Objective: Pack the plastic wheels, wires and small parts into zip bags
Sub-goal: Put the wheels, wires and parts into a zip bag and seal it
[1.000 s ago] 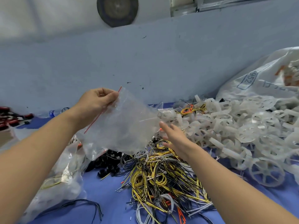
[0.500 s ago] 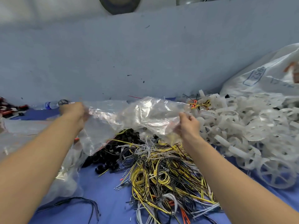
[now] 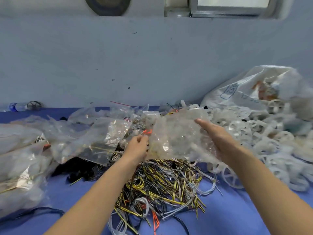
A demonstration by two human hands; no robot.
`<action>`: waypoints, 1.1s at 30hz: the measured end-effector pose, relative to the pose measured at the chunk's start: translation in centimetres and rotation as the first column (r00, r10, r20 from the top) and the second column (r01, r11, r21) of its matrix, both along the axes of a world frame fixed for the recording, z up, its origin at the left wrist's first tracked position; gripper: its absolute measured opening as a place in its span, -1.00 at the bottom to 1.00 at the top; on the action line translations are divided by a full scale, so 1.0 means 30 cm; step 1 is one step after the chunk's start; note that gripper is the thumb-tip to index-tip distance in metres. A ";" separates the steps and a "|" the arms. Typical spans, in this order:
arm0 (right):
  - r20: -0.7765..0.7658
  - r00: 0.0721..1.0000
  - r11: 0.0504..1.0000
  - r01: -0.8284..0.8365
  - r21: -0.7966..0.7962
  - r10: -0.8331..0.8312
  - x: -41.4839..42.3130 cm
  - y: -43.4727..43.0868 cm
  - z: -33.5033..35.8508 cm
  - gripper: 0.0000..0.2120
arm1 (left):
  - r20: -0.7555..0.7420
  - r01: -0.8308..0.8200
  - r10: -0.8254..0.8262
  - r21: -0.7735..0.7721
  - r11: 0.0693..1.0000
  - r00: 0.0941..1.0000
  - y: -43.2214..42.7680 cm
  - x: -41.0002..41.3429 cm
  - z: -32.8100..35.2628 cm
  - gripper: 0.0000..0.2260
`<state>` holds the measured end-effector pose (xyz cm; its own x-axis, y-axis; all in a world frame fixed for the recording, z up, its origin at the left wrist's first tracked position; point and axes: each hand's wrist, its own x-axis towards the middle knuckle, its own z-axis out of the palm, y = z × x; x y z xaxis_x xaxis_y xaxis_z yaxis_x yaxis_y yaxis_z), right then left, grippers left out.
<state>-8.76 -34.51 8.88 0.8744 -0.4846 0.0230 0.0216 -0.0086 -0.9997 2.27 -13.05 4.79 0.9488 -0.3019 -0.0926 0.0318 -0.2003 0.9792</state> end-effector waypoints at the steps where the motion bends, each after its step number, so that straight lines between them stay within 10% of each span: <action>1: -0.039 0.999 0.998 0.033 -0.048 -0.035 -0.030 -0.037 -0.009 -0.81 | -0.054 0.027 -0.030 -0.052 0.998 0.998 -0.024 -0.024 -0.010 -0.80; 6: -0.224 0.932 0.854 0.141 -0.500 -0.285 -0.109 -0.155 -0.075 -0.44 | 0.026 0.076 -0.082 0.180 0.981 0.996 -0.099 -0.076 -0.018 -0.58; 14: 0.184 0.879 0.622 0.447 -0.643 -0.440 -0.147 -0.136 -0.083 -0.57 | -0.025 0.095 -0.097 -0.056 0.994 0.995 -0.063 -0.197 0.011 -0.90; 20: 0.360 0.754 0.241 0.556 -0.796 -0.549 -0.193 0.011 -0.079 -0.58 | -0.063 0.074 -0.082 -0.120 0.990 0.995 -0.007 -0.303 -0.107 -0.81; 26: -0.016 0.997 0.763 0.052 -0.645 -0.081 -0.161 0.209 -0.134 -0.86 | -0.001 0.086 -0.087 -0.168 0.982 0.996 0.002 -0.380 -0.134 -0.85; 33: -0.183 0.983 0.940 -0.091 -0.329 0.031 -0.152 0.291 -0.258 -0.91 | 0.027 0.083 -0.080 -0.184 0.979 0.996 0.018 -0.399 -0.185 -0.89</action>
<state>-13.31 -25.79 1.15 0.9072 -0.4203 0.0208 -0.1397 -0.3473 -0.9273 -9.70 -12.52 -0.77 0.9214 -0.3885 -0.0097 0.0035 -0.0166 0.9999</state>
